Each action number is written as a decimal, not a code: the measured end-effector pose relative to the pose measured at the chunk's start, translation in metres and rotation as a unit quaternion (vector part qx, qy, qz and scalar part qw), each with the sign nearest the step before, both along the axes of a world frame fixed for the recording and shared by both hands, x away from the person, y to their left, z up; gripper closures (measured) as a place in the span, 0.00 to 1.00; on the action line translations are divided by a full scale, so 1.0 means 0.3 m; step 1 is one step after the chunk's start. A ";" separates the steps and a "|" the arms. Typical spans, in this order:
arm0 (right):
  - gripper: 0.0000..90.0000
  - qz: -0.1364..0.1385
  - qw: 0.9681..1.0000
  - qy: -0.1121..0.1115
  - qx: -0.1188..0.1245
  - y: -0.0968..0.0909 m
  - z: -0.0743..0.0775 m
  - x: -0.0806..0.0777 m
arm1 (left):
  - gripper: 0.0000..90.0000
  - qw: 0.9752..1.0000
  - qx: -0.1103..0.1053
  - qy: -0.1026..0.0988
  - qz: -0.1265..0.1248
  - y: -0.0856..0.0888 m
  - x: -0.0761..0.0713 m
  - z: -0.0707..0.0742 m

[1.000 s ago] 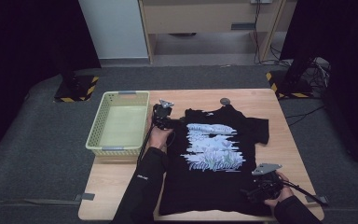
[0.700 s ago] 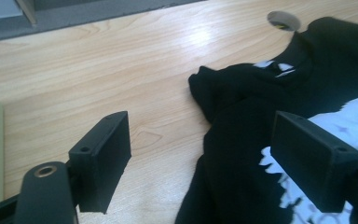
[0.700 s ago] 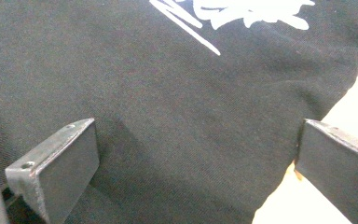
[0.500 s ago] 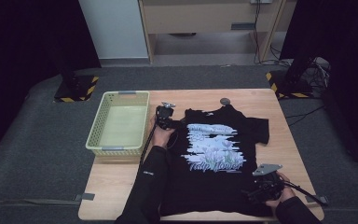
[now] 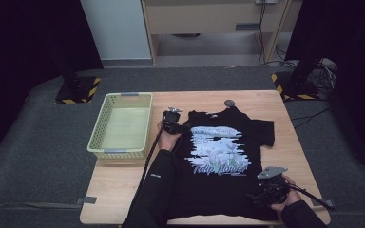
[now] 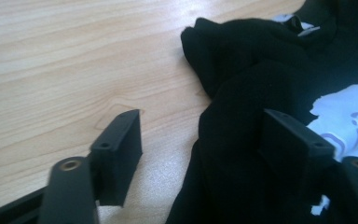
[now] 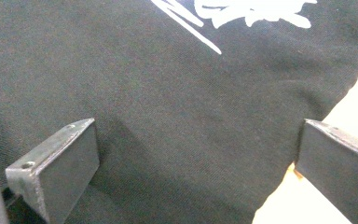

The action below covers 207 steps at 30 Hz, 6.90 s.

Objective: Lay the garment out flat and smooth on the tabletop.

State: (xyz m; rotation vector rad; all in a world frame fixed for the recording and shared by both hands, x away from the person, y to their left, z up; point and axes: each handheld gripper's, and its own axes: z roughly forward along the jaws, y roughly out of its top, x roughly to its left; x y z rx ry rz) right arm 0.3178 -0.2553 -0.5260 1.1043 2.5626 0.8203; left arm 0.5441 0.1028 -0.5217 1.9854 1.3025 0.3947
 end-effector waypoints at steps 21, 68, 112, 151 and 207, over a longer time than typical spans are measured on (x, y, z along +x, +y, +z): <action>0.00 0.002 1.000 0.001 -0.001 0.000 0.001 0.001 | 0.89 0.999 -0.035 0.011 -0.011 -0.015 -0.026 -0.023; 0.00 0.002 1.000 0.003 -0.002 0.000 0.001 -0.001 | 0.90 0.984 0.019 -0.053 -0.169 -0.403 -0.372 0.014; 0.00 0.003 1.000 0.002 -0.002 0.000 0.001 0.000 | 0.32 0.990 -0.008 -0.060 -0.129 -0.154 -0.265 0.140; 0.00 0.003 1.000 0.002 -0.002 0.001 0.001 0.000 | 0.98 0.995 0.053 -0.060 -0.067 -0.041 -0.228 0.207; 0.00 0.009 1.000 0.002 -0.002 -0.002 0.001 0.012 | 0.34 0.996 0.070 -0.030 0.043 -0.056 -0.100 -0.031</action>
